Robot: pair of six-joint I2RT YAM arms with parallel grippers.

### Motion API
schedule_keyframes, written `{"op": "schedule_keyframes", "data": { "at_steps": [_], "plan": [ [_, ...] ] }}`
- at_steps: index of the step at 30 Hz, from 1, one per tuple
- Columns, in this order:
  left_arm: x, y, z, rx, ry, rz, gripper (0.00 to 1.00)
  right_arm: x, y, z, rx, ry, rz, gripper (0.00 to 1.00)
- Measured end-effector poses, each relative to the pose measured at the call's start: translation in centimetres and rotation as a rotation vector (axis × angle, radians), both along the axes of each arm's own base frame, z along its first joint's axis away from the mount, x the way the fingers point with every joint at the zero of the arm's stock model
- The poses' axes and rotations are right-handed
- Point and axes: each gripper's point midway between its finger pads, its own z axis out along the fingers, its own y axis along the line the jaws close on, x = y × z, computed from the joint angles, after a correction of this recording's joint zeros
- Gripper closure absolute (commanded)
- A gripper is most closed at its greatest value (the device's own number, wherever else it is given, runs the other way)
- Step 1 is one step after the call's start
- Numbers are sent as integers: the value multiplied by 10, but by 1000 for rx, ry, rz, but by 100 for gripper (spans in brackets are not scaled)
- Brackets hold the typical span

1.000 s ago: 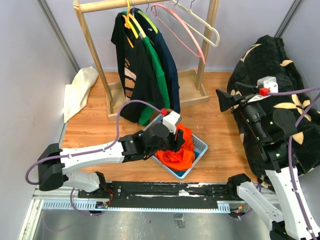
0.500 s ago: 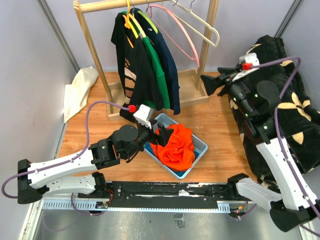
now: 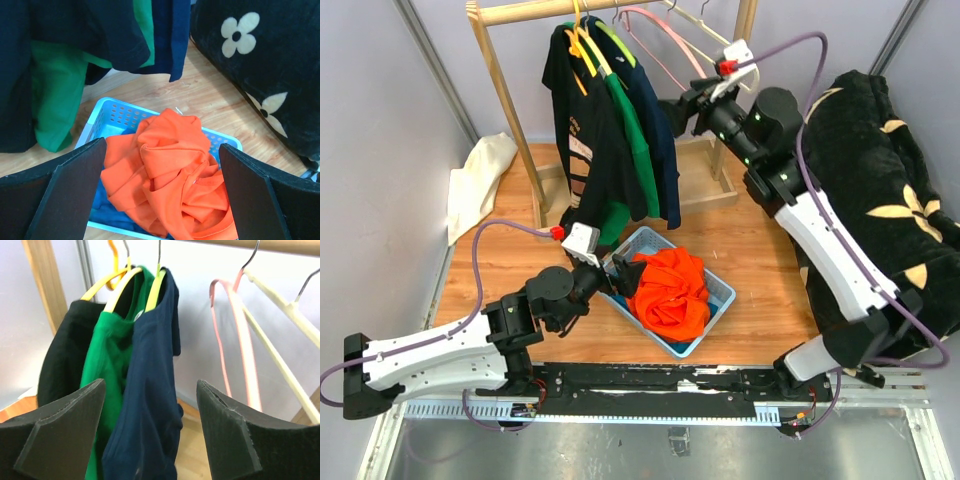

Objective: Remove the t-shirt from the hanger
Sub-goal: Place the T-shirt in the bin, then pick up the hanger from the clothesline.

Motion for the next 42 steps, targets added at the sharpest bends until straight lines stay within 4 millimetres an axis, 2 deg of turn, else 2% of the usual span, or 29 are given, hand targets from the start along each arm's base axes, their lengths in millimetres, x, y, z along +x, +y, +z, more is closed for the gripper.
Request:
{"op": "schedule_keyframes", "data": {
  "at_steps": [7,11,13,18,23,31,42],
  "plan": [
    [1,11,0,-26,-16,32,0,52,26,9,-16,-27,-28,31],
    [2,14,-2,-23,-18,44,0,73,38,2,-34,-18,-32,31],
    [2,14,-2,-22,-20,47,0,77,46,-1,-43,-12,-25,31],
    [4,16,0,-23,-29,57,0,74,66,-8,-54,-4,9,31],
    [4,17,0,-18,-32,62,0,71,76,-11,-58,-1,25,31],
    [3,20,2,-29,-37,65,0,80,76,-21,-65,17,-8,36],
    [3,23,2,-35,-40,71,0,84,72,-20,-59,16,-43,53]
  ]
}}
